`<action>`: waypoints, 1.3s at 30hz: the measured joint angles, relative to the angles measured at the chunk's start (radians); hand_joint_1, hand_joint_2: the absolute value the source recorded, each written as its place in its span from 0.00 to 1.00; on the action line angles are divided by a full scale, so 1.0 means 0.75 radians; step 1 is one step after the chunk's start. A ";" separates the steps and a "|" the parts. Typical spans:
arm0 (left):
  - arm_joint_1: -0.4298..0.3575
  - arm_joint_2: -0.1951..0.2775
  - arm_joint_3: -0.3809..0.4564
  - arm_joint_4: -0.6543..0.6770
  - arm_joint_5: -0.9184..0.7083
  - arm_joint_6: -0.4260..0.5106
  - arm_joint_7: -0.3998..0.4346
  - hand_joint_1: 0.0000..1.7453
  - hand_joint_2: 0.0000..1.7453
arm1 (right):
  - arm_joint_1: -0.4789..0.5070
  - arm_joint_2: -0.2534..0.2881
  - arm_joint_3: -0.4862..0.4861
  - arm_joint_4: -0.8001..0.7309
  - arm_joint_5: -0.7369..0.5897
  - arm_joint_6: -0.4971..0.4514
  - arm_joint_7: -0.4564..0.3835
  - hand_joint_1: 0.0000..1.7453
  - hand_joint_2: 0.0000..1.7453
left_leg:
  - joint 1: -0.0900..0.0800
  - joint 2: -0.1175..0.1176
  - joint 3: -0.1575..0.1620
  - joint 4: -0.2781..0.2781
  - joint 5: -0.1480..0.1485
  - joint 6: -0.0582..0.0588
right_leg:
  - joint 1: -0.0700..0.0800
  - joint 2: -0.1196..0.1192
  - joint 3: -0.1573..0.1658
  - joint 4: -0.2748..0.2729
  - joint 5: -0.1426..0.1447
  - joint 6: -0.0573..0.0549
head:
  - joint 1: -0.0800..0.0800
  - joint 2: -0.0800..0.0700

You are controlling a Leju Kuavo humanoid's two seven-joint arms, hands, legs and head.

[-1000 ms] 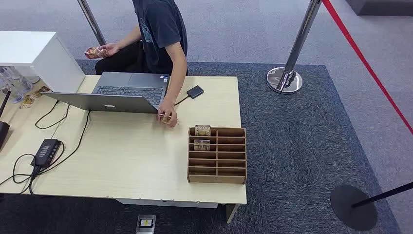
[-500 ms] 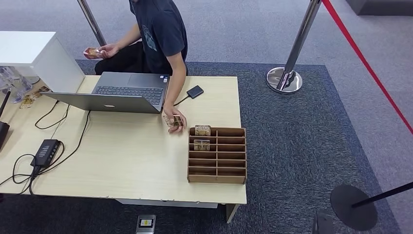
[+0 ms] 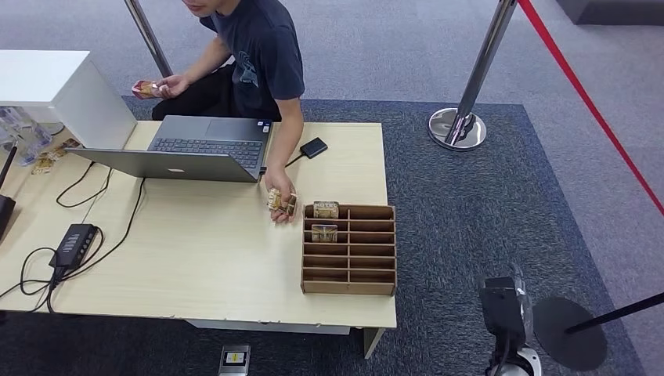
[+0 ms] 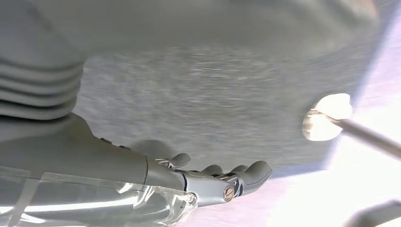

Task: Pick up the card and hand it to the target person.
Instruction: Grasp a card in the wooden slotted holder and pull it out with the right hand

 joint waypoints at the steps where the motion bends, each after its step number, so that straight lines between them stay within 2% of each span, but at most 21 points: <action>1: -0.001 -0.001 0.005 0.002 -0.008 0.000 -0.002 0.00 0.00 | -0.001 -0.002 0.040 -0.032 0.005 -0.005 -0.002 0.00 1.00 | 0.000 0.000 0.000 0.000 0.000 0.000 | 0.000 0.000 0.000 0.000 0.000 0.000 | 0.000 0.000; 11: -0.012 -0.007 0.051 0.016 -0.067 -0.001 -0.008 0.00 0.00 | -0.076 -0.028 0.477 -0.267 0.100 -0.034 -0.002 0.00 1.00 | 0.000 0.000 0.000 0.000 0.000 0.000 | 0.000 0.000 0.000 0.000 0.000 0.000 | 0.000 0.000; 19: -0.021 -0.009 0.068 0.022 -0.103 -0.006 -0.013 0.00 0.00 | -0.164 -0.046 0.783 -0.355 0.307 -0.051 0.062 0.00 1.00 | 0.000 0.000 -0.001 0.000 0.000 0.000 | 0.000 0.000 0.000 0.001 0.000 0.000 | 0.000 0.000; 27: -0.025 -0.009 0.084 0.027 -0.132 -0.010 -0.013 0.00 0.00 | -0.255 -0.062 1.044 -0.373 0.592 -0.064 0.198 0.00 1.00 | 0.000 0.000 -0.001 0.000 0.000 -0.001 | 0.000 0.000 0.000 0.001 0.000 0.000 | 0.000 0.000; 36: -0.026 -0.009 0.089 0.027 -0.159 -0.012 -0.007 0.00 0.00 | -0.349 -0.058 1.261 -0.337 0.920 -0.036 0.433 0.00 1.00 | 0.000 0.000 -0.001 0.000 0.000 -0.001 | 0.000 0.000 -0.001 0.001 0.000 0.000 | 0.000 0.000; 38: -0.026 -0.009 0.089 0.027 -0.162 -0.012 -0.006 0.00 0.00 | -0.371 -0.046 1.286 -0.313 0.980 -0.008 0.492 0.06 1.00 | 0.000 0.000 -0.001 0.000 0.000 -0.001 | 0.000 0.000 -0.001 0.001 0.000 0.000 | 0.000 0.000; 39: -0.026 -0.009 0.089 0.027 -0.163 -0.012 -0.005 0.00 0.00 | -0.383 -0.037 1.296 -0.296 1.006 0.007 0.523 0.19 1.00 | 0.000 0.000 -0.001 0.000 0.000 -0.001 | 0.000 0.000 -0.001 0.001 0.000 0.000 | 0.000 0.000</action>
